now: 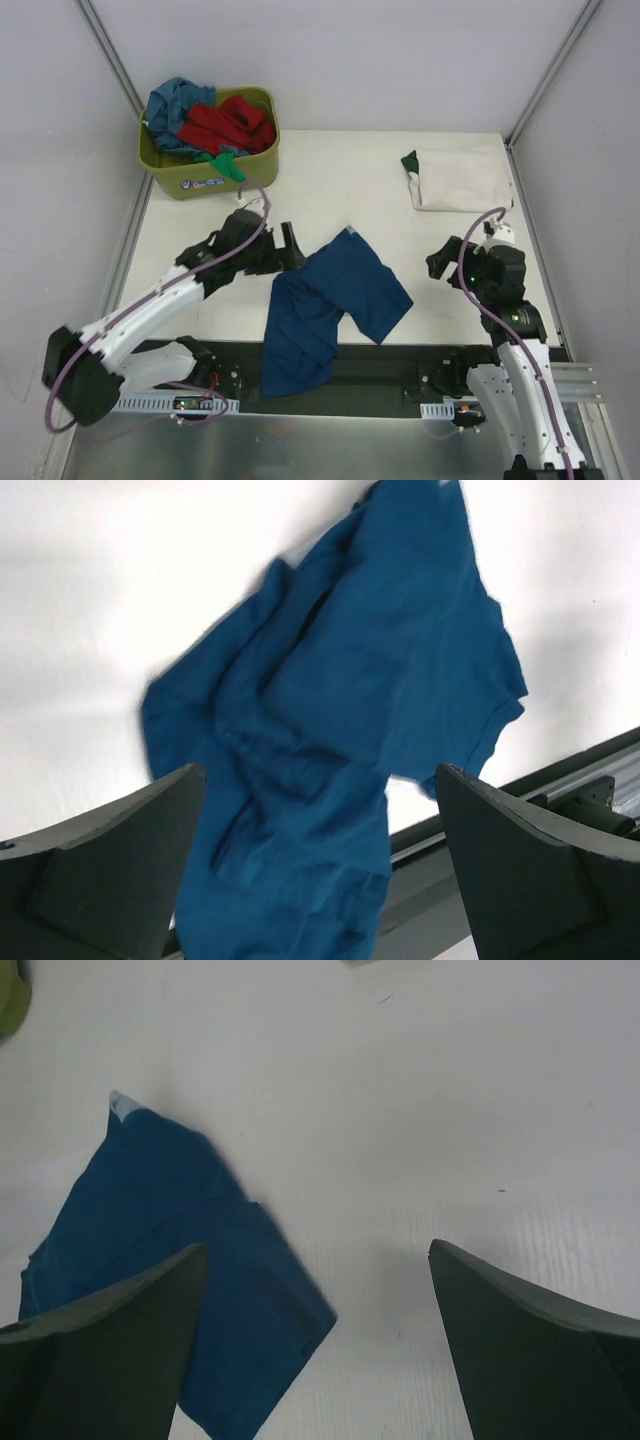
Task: Fold and stack the t-shirts
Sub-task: Move the tshirt to the center of the board, then flatten out the tshirt
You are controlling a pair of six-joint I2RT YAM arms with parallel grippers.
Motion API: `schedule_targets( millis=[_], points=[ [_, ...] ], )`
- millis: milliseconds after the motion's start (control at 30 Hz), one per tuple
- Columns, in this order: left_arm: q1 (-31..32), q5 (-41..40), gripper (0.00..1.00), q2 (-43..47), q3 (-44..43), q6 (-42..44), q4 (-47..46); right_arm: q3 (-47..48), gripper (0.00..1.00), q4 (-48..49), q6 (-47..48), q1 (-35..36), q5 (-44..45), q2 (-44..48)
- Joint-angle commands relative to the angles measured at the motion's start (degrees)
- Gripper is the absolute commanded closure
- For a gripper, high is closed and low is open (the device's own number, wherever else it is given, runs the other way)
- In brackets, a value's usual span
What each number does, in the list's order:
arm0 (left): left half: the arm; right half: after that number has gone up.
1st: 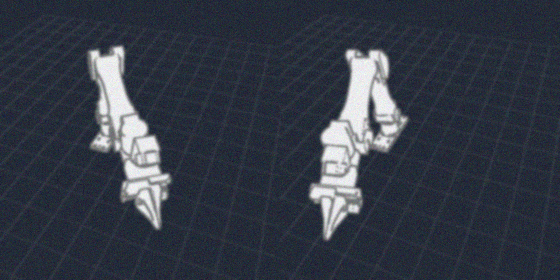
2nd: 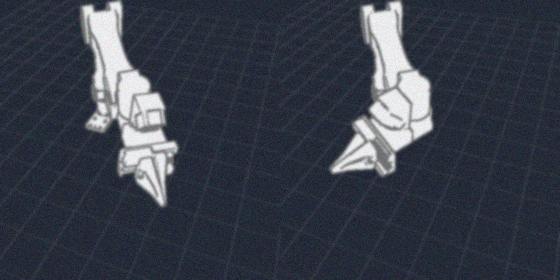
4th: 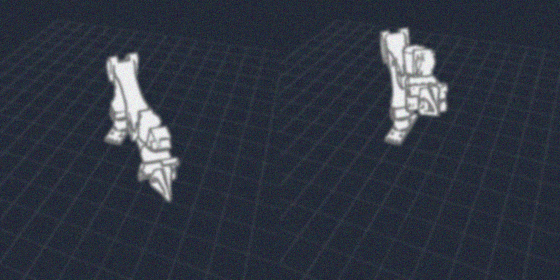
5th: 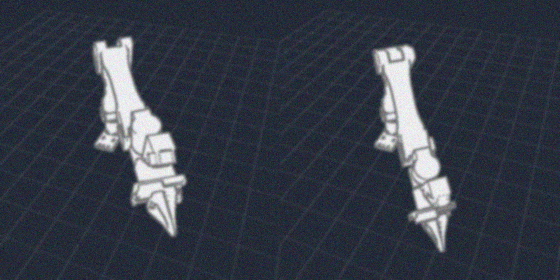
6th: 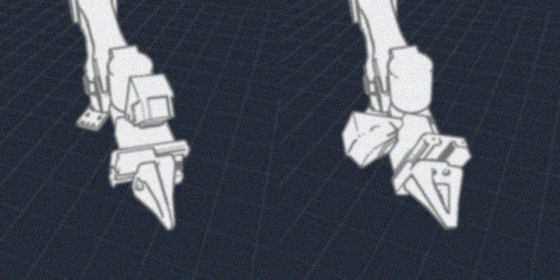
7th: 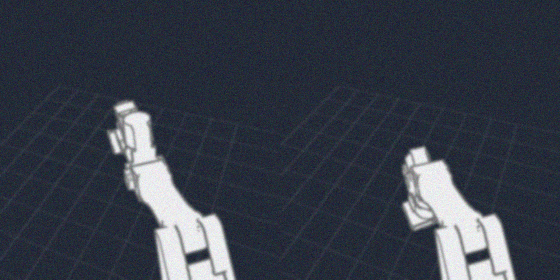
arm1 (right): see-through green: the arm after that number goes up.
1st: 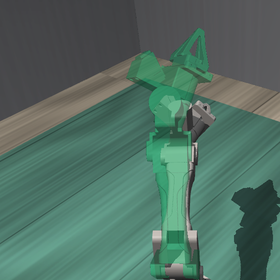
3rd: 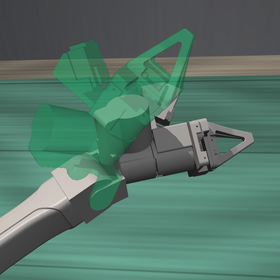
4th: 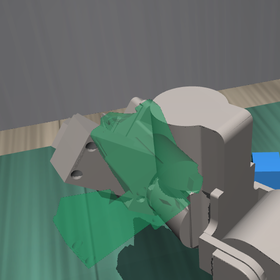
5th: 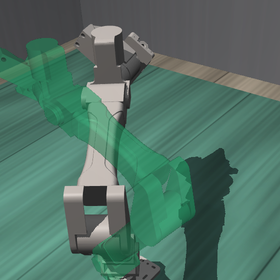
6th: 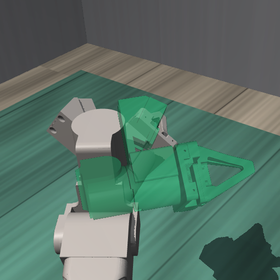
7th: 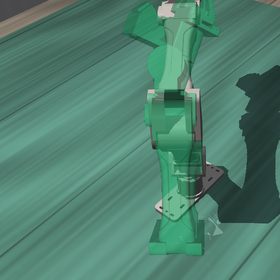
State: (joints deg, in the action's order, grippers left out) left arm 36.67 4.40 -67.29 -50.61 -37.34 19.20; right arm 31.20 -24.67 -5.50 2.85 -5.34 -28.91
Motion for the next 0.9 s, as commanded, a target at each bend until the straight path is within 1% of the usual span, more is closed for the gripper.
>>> schedule_targets(
  millis=[0,33,67,100,133,167,233,267,333,367,467,500,567,600,767,800,867],
  points=[
    [-0.10,-5.11,0.01,13.83,13.41,-8.52,6.01,3.07,0.03,0.59,-1.35,9.60,1.80,-5.88],
    [-0.10,-2.15,0.01,16.02,15.52,-11.41,7.07,3.34,0.03,0.32,-2.40,15.54,3.92,-8.77],
    [-0.10,-0.29,0.01,19.87,19.11,-12.65,8.99,3.43,0.03,-0.03,-3.37,18.74,6.72,-10.19],
    [-0.10,1.90,0.01,21.65,20.88,-13.80,9.71,3.78,0.03,-0.99,-5.29,21.81,11.10,-11.51],
    [-0.02,6.01,0.01,23.50,23.95,-15.72,10.32,4.13,0.03,-1.87,-6.79,27.24,13.75,-14.05],
    [-0.01,7.79,0.00,26.65,25.46,-16.79,11.46,4.65,0.03,-3.88,-7.94,29.47,17.87,-15.46],
    [-0.01,12.62,0.01,29.22,29.23,-18.37,12.70,6.32,0.03,-6.26,-11.97,34.47,20.10,-19.76],
    [0.07,13.43,0.05,30.88,30.21,-19.08,14.01,6.76,0.03,-7.84,-13.04,35.63,20.72,-21.09],
    [0.16,14.84,0.07,31.69,33.01,-20.75,14.11,7.21,0.03,-8.99,-16.27,38.61,20.99,-24.16],
    [0.25,16.15,0.13,31.34,33.55,-21.19,14.02,7.03,0.03,-9.61,-17.43,39.15,21.16,-25.05],
    [0.60,16.25,0.23,28.88,33.56,-21.10,13.94,5.89,0.03,-9.44,-20.50,39.77,20.90,-27.43],
    [0.69,16.42,0.30,28.18,33.38,-20.84,13.06,5.45,0.03,-9.26,-21.04,39.86,21.07,-28.30],
    [1.47,16.86,0.36,26.34,33.03,-20.75,11.57,4.92,0.03,-9.17,-22.62,39.77,22.30,-29.10],
    [1.74,16.87,0.42,25.72,33.03,-20.84,9.73,4.92,0.03,-9.09,-22.98,39.86,22.65,-29.71],
    [3.85,17.92,0.58,18.17,33.30,-20.75,4.19,5.19,0.03,-7.25,-23.95,39.77,25.20,-32.52],
    [4.90,17.22,0.61,16.94,33.03,-20.49,3.74,5.27,0.03,-6.54,-24.12,39.77,25.21,-34.36],
    [5.43,16.34,0.90,13.60,31.63,-19.88,3.39,5.62,0.03,-4.70,-24.21,39.69,25.21,-36.65]
  ],
)
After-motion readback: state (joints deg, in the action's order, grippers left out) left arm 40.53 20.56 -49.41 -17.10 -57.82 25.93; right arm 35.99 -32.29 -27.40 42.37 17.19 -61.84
